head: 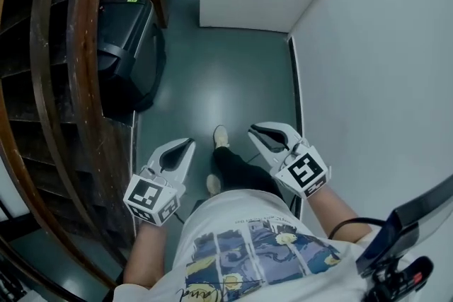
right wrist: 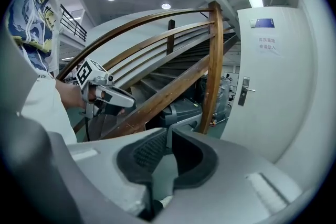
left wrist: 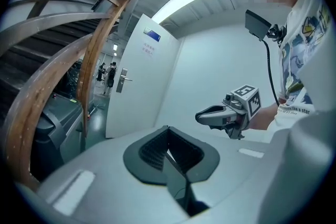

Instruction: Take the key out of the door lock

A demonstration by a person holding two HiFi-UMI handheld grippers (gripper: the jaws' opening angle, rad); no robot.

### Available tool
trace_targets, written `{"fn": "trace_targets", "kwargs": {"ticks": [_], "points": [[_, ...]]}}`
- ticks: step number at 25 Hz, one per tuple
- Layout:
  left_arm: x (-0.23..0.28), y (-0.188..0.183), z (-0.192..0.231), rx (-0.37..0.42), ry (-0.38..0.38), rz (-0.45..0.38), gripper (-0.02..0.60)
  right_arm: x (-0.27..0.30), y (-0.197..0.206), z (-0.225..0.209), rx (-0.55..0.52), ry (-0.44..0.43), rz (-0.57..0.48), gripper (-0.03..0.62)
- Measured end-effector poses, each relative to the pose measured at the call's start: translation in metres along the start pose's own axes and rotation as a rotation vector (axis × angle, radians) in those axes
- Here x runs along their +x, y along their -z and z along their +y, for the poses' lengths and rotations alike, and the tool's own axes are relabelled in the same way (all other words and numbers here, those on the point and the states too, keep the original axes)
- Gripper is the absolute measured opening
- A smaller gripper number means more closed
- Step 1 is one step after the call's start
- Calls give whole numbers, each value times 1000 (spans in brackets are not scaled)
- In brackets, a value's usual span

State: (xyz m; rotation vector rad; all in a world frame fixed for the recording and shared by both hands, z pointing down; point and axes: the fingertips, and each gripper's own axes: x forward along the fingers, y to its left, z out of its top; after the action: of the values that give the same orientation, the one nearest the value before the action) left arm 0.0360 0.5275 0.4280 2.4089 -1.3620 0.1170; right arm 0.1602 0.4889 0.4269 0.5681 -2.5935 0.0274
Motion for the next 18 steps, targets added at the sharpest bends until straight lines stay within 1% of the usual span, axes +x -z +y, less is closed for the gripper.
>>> {"fn": "trace_targets", "kwargs": {"ticks": [3, 6, 11, 16, 18], "points": [[19, -11, 23, 3, -30, 5, 5, 26, -5, -26, -9, -28, -11, 21], [42, -24, 53, 7, -65, 15, 5, 59, -8, -62, 6, -37, -27, 26], [94, -58, 99, 52, -70, 53, 5, 101, -17, -134, 70, -41, -41, 38], [160, -104, 127, 90, -55, 24, 6, 121, -25, -214, 94, -10, -58, 38], [184, -120, 136, 94, -48, 9, 6, 131, -27, -242, 108, 6, -60, 38]]}}
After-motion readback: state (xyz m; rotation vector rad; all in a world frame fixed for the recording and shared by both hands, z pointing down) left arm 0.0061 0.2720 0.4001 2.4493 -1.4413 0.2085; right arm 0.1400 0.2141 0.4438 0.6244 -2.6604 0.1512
